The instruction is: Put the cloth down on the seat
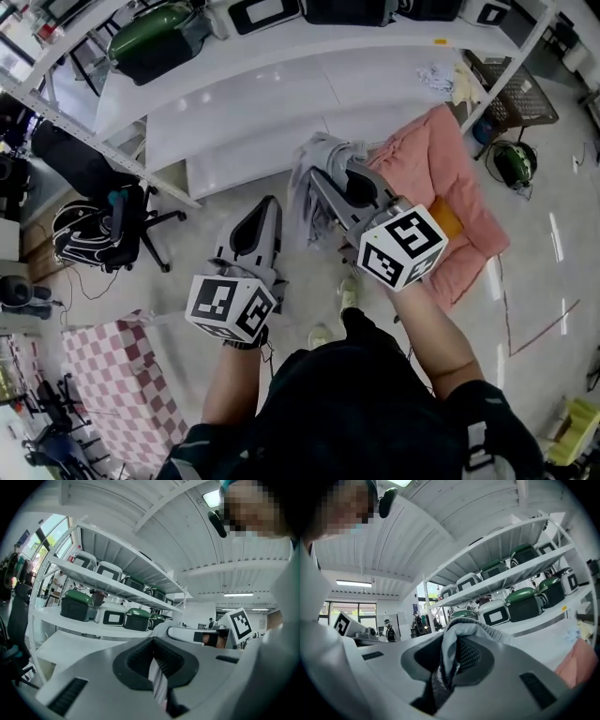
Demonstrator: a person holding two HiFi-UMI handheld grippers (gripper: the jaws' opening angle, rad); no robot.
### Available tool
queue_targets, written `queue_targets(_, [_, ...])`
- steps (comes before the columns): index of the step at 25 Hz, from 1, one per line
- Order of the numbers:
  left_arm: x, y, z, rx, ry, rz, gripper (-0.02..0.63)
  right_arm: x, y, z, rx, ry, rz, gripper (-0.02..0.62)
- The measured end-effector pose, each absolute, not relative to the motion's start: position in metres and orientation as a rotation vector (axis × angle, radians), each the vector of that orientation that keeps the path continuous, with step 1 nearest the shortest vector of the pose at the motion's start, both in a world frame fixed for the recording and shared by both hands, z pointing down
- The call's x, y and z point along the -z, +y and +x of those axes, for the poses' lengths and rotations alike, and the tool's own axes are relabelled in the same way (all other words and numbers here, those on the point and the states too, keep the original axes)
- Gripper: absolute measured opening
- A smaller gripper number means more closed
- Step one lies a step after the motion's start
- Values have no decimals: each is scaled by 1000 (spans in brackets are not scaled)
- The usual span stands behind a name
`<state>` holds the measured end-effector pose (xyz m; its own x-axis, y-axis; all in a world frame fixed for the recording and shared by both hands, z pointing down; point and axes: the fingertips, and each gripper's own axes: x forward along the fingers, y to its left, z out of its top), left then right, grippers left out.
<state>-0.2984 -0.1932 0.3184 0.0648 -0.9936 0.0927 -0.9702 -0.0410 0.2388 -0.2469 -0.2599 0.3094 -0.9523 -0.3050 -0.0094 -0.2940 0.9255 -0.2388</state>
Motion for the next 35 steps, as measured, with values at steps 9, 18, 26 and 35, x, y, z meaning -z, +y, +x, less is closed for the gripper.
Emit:
queue_targets(9, [-357, -249, -309, 146, -2034, 1990, 6, -369, -336, -269, 438, 3034, -474, 51])
queue_targets(18, [-404, -318, -272, 101, -1897, 2015, 6, -461, -397, -209, 560, 3085, -631, 51])
queue_targets(26, [-437, -366, -212, 35, -1718, 2116, 6, -516, -434, -121, 740, 3006, -914, 51])
queue_targets(35, [-474, -390, -157, -21, -1595, 2194, 6, -587, -441, -74, 983, 2961, -1017, 59])
